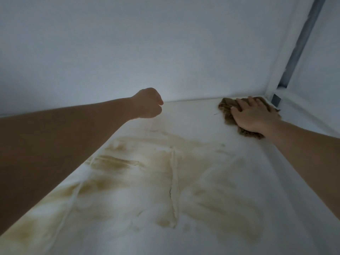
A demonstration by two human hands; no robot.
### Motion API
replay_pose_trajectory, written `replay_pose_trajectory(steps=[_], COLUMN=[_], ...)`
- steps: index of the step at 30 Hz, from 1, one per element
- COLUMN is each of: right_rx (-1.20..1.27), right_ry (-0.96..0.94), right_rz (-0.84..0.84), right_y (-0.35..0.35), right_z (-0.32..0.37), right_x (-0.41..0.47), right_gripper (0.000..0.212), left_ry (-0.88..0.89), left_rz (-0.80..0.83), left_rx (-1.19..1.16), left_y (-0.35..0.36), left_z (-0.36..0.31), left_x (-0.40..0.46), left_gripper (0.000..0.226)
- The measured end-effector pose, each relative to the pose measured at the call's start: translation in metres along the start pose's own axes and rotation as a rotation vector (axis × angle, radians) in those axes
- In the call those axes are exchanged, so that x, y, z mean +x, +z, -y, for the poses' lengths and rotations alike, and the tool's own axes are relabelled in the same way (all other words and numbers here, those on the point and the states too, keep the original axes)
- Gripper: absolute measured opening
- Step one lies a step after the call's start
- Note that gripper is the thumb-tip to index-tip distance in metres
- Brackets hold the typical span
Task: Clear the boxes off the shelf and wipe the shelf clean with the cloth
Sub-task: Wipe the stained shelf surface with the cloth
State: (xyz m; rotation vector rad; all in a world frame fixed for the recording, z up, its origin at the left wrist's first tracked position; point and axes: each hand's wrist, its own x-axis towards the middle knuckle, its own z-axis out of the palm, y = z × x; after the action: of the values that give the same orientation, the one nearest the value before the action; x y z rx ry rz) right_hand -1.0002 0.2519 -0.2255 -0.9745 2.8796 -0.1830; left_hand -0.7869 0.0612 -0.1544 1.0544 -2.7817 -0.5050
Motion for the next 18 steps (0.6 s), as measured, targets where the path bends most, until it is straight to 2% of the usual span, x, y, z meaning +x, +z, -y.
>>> replay_pose_trajectory(steps=[3, 5, 11, 13, 16, 18], right_rx=[0.013, 0.017, 0.001, 0.003, 0.014, 0.009], right_ry=[0.12, 0.104, -0.353, -0.424, -0.367, -0.308], right_rz=[0.01, 0.016, 0.011, 0.018, 0.019, 0.007], right_y=[0.001, 0.001, 0.01, 0.01, 0.004, 0.002], right_z=[-0.004, 0.007, 0.054, 0.049, 0.028, 0.015], right_x=[-0.004, -0.006, -0.022, -0.018, 0.002, 0.018], right_gripper=[0.062, 0.063, 0.056, 0.055, 0.054, 0.055], left_ry=[0.034, 0.057, 0.108, 0.151, 0.19, 0.19], left_rz=[-0.005, -0.012, 0.034, 0.036, 0.02, 0.069], left_rx=[-0.03, -0.039, -0.07, -0.037, -0.028, 0.044], left_y=[0.006, 0.01, 0.029, 0.036, 0.047, 0.054], left_z=[-0.003, -0.007, -0.031, -0.046, -0.068, -0.078], left_x=[-0.001, -0.002, 0.0, 0.004, 0.009, 0.013], left_gripper=[0.044, 0.045, 0.053, 0.059, 0.069, 0.071])
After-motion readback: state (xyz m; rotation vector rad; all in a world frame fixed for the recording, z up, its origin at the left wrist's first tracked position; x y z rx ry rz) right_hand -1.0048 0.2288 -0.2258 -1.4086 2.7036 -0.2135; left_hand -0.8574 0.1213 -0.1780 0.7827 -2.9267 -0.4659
